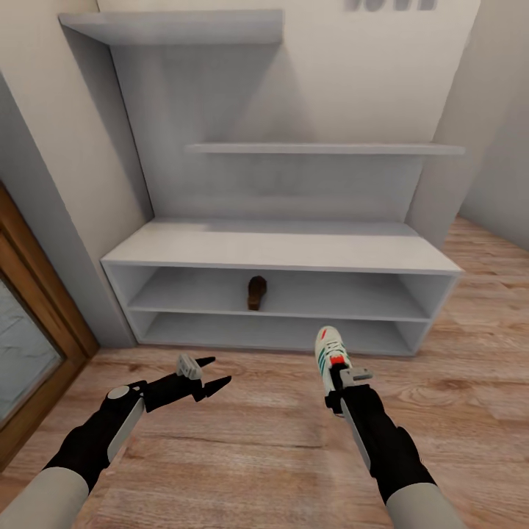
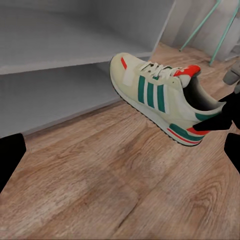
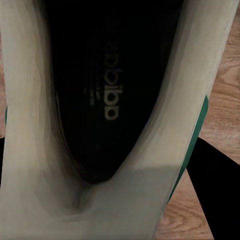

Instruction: Pick up the two gym shoes and the two sandals from the corridor floor and place them onto the hallstand (shoe rack) in the corridor, making sure they are on the rack and not on the floor. Arrange them so the two gym shoes are next to each other and the two sandals are next to each other.

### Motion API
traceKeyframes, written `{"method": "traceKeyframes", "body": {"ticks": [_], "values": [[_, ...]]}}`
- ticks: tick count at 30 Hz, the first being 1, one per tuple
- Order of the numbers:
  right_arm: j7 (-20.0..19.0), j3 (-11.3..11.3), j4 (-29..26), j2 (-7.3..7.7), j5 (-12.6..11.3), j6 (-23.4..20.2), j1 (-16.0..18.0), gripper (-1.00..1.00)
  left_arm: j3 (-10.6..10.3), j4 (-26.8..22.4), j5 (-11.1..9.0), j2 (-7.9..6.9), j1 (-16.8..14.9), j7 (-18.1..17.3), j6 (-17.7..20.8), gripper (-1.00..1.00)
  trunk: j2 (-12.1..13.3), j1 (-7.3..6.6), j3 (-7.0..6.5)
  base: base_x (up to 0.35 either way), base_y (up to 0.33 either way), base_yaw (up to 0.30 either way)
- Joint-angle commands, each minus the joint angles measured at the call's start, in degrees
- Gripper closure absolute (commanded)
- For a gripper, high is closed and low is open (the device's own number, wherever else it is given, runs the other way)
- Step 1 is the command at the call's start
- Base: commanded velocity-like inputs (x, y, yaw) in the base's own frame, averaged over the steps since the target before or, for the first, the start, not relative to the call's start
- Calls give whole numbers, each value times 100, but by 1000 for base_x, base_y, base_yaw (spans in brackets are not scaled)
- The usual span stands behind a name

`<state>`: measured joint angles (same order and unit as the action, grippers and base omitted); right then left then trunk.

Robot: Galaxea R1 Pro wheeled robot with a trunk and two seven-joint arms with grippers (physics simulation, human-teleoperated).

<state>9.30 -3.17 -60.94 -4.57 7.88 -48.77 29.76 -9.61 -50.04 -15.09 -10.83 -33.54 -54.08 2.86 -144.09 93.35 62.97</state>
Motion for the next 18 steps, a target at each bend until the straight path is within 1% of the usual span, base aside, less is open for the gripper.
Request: {"method": "traceKeyframes", "body": {"ticks": [1, 3, 5, 9, 13, 18], "values": [[2, -4, -11, -1, 39, -36, 3, 100, -22, 3, -56, -7, -4, -4, 30, -100, -2, 0, 5, 117, 171, 0], [2, -2, -31, 1, 39, -36, 3, 100, -23, 3, -54, -7, -4, -5, 30, -100, -2, 0, 5, 77, 112, 0], [2, 7, -271, 6, 39, -36, 3, 100, -19, 3, -53, -7, -4, -8, 30, -100, -2, 0, 5, 16, 23, 0], [0, 21, -391, 7, 12, -36, 3, 100, -20, 3, -51, -7, -4, -8, 30, -100, -2, 0, 5, 5, 7, 0], [-7, 26, -407, 5, -213, -36, 3, 100, -23, 3, -48, -7, -1, -10, 30, -100, -2, 0, 5, 1, 1, 0], [-8, 27, -407, 1, -326, -36, 3, 100, -21, 3, -43, -9, -2, -33, 31, -100, -2, 0, 5, 0, 0, 0]]}}
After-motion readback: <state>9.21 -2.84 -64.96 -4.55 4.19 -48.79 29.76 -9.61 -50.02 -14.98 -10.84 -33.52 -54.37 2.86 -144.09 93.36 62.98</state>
